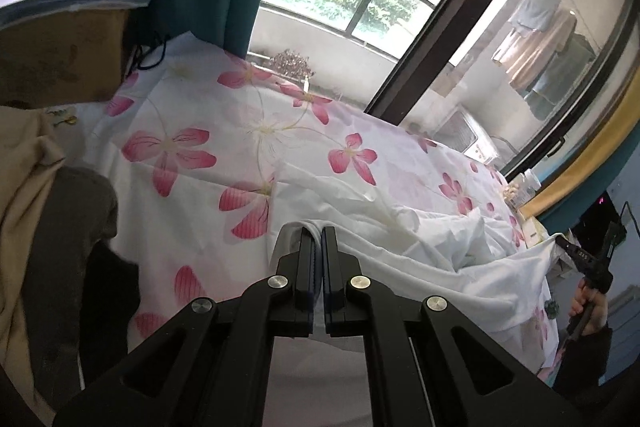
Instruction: Fold large clothes
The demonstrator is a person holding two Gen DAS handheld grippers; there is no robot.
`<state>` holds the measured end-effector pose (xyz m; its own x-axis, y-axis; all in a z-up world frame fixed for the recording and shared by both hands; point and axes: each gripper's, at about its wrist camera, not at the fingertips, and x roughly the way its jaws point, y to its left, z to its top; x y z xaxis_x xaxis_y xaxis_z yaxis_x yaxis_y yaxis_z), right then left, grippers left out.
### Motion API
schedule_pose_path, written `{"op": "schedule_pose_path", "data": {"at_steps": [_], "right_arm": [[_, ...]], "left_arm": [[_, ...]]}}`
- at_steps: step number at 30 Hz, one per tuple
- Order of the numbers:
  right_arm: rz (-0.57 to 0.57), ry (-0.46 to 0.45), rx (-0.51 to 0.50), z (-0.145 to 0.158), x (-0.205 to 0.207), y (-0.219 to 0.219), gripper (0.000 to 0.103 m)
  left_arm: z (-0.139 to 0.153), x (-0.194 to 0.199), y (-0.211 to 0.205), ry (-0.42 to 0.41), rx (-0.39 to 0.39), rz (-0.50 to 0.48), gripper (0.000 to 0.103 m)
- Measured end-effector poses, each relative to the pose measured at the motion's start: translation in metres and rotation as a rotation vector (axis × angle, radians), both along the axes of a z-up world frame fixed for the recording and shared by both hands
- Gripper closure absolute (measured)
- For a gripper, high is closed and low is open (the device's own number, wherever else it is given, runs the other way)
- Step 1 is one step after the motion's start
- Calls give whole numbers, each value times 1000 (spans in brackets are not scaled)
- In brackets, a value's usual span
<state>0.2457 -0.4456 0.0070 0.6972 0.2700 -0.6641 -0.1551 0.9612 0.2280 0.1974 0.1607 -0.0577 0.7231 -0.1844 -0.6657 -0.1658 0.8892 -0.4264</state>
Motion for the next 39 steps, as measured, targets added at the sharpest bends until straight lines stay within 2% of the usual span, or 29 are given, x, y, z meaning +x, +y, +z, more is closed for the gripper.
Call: {"op": "schedule_pose_path", "data": {"at_steps": [9,13,16,18,20,22,23,26,27,28,33,37,39], "right_arm": [[-8,77,-15,-27,48,13,100],[-9,119,-34,-41,63,19,100],[-5,138,-46,-48,68,24,99],[3,155,-58,-51,71,28,98],[4,135,-61,-49,69,29,96],[0,108,-57,-44,67,27,88],[-8,87,-53,-39,65,25,85],[-27,33,-40,-26,58,17,62],[-31,22,-38,-22,56,15,49],[-37,14,-39,-18,53,14,45],[-33,-13,-44,-8,31,11,45],[-27,7,-24,-14,16,12,45],[-30,23,7,-19,8,12,45]], "left_arm": [[-32,46,19,82,-19,12,100],[-53,61,30,143,-65,24,100],[-60,65,33,158,-89,40,99],[-61,66,35,159,-109,42,90],[-56,61,37,135,-115,49,70],[-47,56,40,96,-124,57,59],[-40,51,42,72,-125,63,59],[-23,38,43,32,-101,77,58],[-19,36,43,27,-99,76,58],[-16,32,41,21,-97,74,57],[-24,16,17,60,-106,11,56],[-42,13,-9,99,-133,-44,56],[-48,11,-21,103,-174,-65,56]]}}
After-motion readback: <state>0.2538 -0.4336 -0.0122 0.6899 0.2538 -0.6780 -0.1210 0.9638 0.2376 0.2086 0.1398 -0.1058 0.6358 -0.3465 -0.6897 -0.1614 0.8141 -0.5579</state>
